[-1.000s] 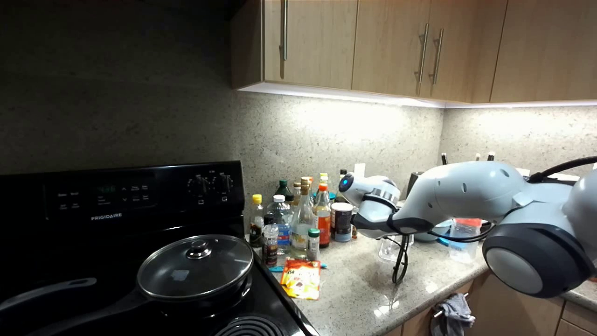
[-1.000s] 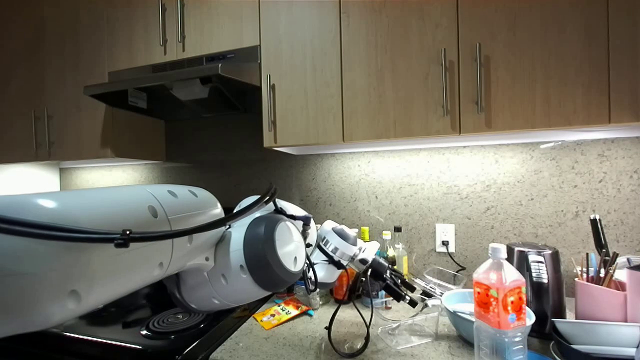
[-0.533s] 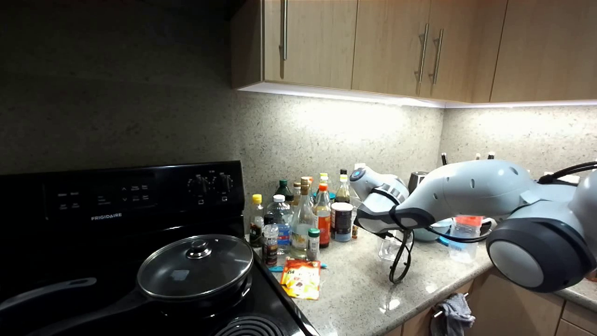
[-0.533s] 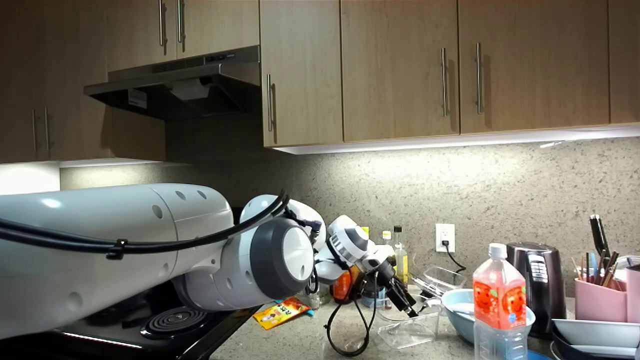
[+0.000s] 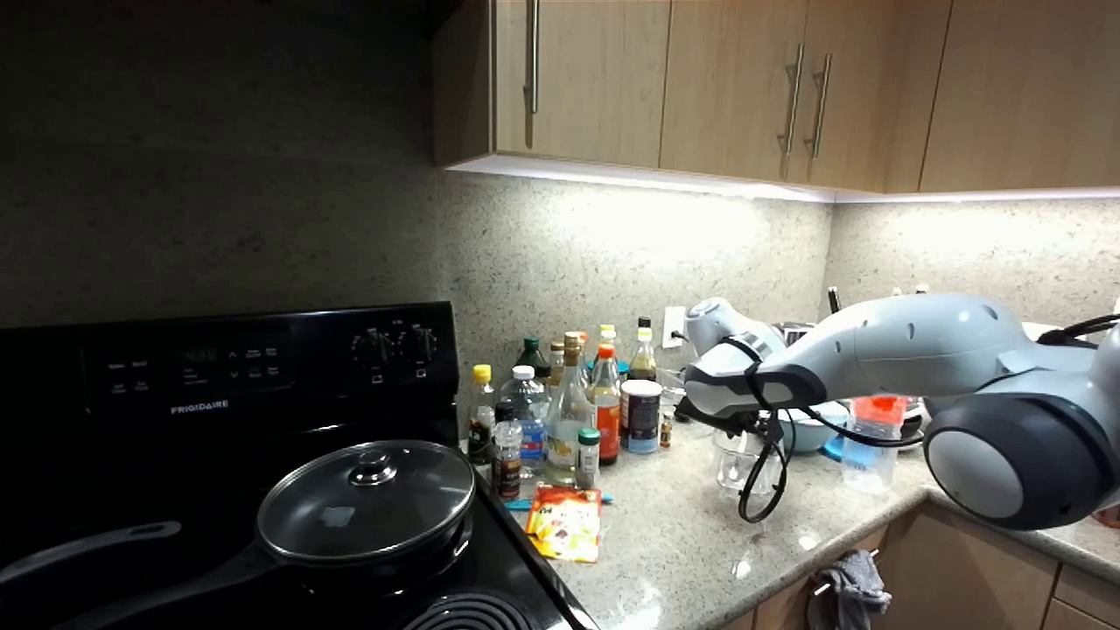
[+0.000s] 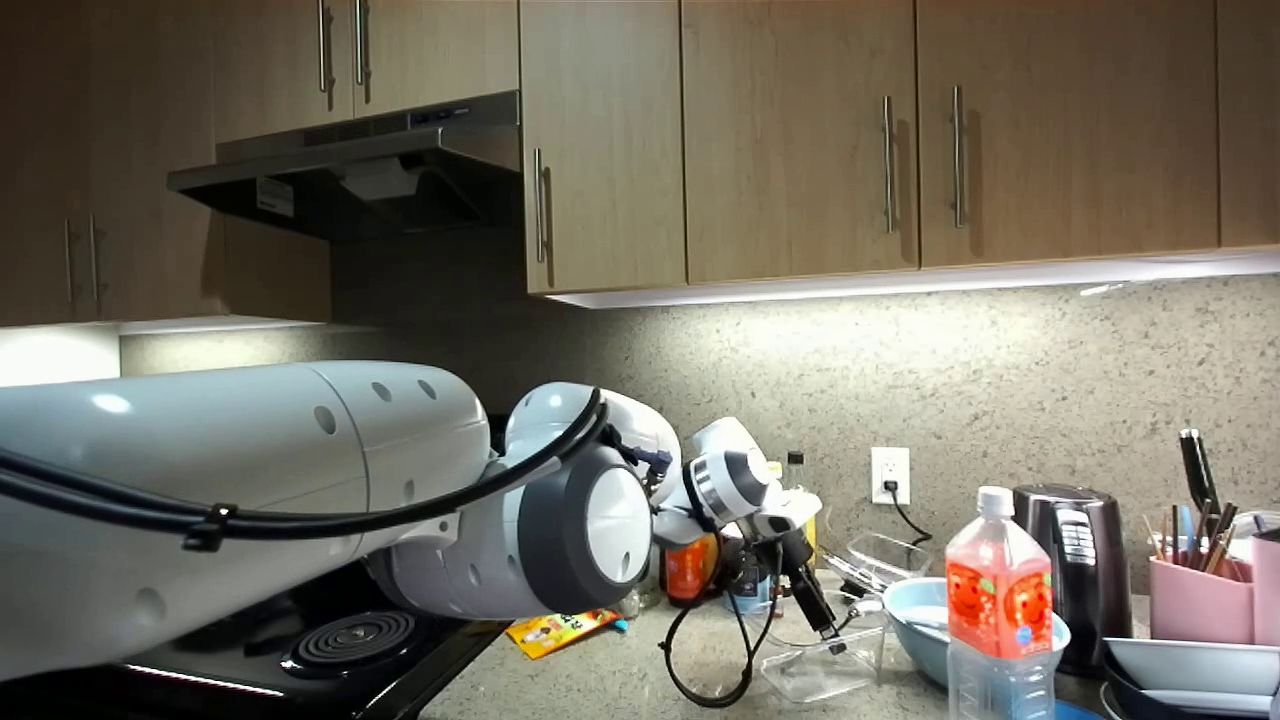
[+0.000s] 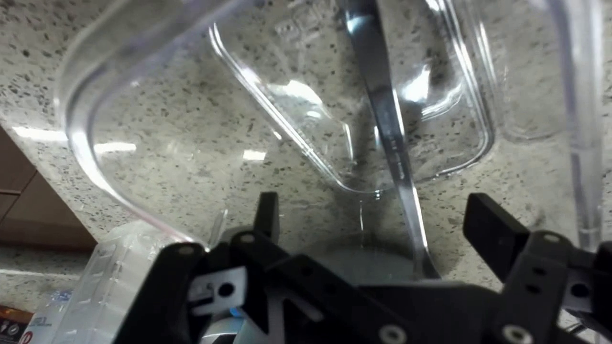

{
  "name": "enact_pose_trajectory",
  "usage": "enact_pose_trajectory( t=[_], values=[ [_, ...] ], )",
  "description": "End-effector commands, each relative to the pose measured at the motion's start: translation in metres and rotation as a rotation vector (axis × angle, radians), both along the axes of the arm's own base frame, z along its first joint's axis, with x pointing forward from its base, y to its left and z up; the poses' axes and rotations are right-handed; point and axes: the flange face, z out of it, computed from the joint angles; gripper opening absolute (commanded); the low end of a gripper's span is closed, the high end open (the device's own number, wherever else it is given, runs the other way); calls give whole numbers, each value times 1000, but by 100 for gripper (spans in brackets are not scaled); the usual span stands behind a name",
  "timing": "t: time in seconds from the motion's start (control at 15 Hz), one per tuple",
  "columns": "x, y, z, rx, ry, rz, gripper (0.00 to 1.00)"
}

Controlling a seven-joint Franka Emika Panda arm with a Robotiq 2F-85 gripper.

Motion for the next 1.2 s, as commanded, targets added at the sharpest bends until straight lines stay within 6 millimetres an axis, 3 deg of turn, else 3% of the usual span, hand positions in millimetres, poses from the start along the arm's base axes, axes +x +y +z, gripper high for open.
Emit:
enact_pose_trajectory(
  t=[0.0,0.67,0.8,0.87,0.93,1.0,1.13],
  values=[
    [-3,-9,1,96,33,38,67],
    [0,-8,13,166,31,108,3],
    [2,-7,13,141,26,128,2],
    [2,-6,14,115,26,122,33],
    [3,-6,15,103,20,124,28],
    [3,-3,16,115,10,103,4],
    [3,-3,15,112,11,104,15]
  ],
)
